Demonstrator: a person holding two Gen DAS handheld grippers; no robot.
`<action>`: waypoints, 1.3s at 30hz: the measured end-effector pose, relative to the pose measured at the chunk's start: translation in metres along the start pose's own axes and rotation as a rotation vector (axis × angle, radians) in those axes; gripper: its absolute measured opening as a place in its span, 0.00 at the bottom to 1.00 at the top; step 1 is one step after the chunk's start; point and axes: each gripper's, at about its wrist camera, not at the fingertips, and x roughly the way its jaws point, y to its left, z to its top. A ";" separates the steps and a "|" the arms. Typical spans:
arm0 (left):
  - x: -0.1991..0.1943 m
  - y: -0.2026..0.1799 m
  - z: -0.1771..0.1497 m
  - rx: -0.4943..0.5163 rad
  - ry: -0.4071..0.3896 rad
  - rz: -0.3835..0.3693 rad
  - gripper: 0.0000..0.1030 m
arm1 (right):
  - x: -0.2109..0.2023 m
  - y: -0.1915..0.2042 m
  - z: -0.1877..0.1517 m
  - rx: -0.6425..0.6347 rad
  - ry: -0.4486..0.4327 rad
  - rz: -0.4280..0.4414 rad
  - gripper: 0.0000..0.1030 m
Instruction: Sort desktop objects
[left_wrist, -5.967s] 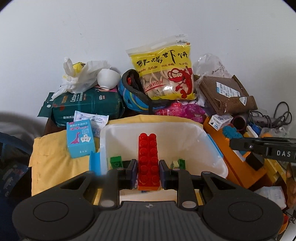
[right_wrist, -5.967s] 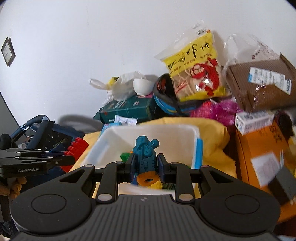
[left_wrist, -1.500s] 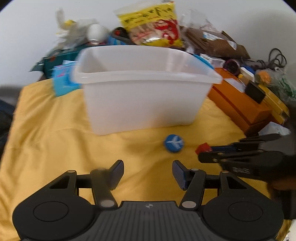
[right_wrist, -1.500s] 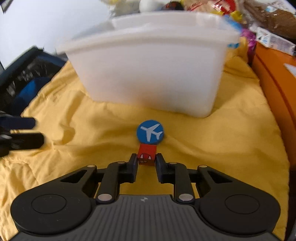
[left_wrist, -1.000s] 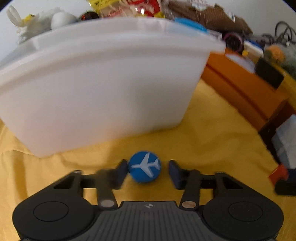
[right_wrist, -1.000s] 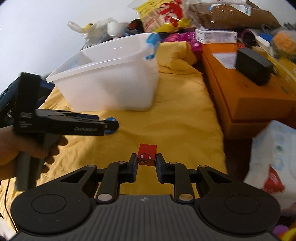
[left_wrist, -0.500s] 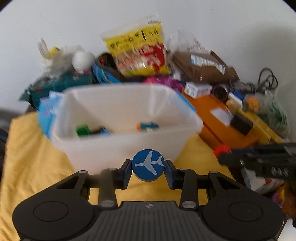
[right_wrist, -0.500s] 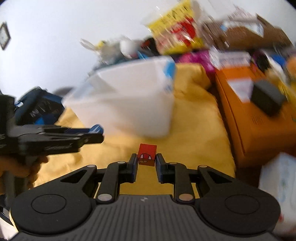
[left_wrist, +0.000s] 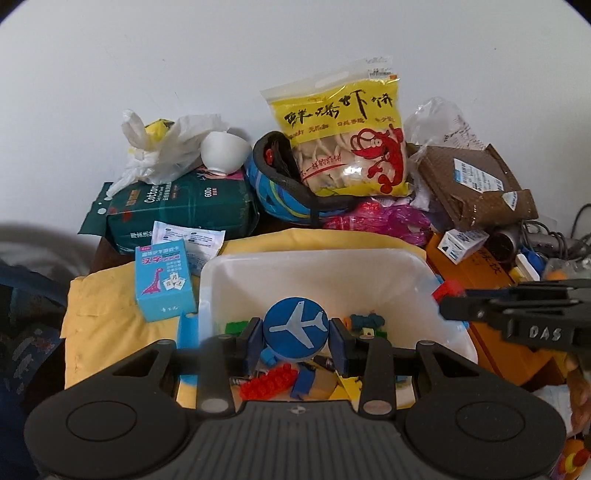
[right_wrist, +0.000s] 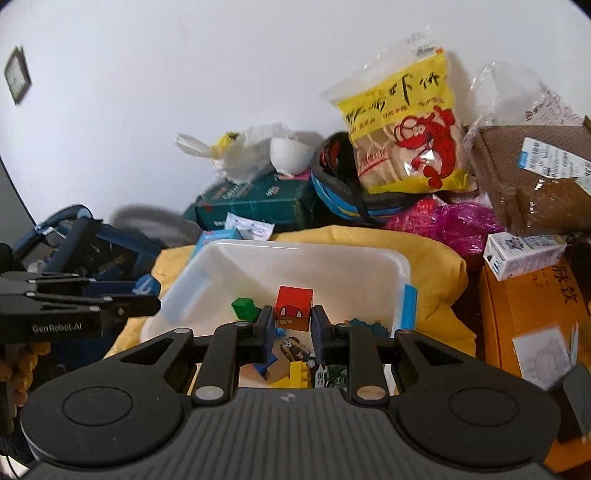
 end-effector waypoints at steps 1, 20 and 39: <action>0.004 -0.001 0.002 0.007 0.006 0.003 0.40 | 0.005 0.000 0.003 -0.001 0.015 -0.004 0.23; 0.052 0.005 0.017 -0.013 0.183 0.089 0.83 | 0.038 -0.008 0.015 -0.018 0.126 -0.042 0.95; 0.062 0.003 0.026 0.024 0.232 0.120 0.84 | 0.050 -0.007 0.019 -0.037 0.187 -0.069 0.99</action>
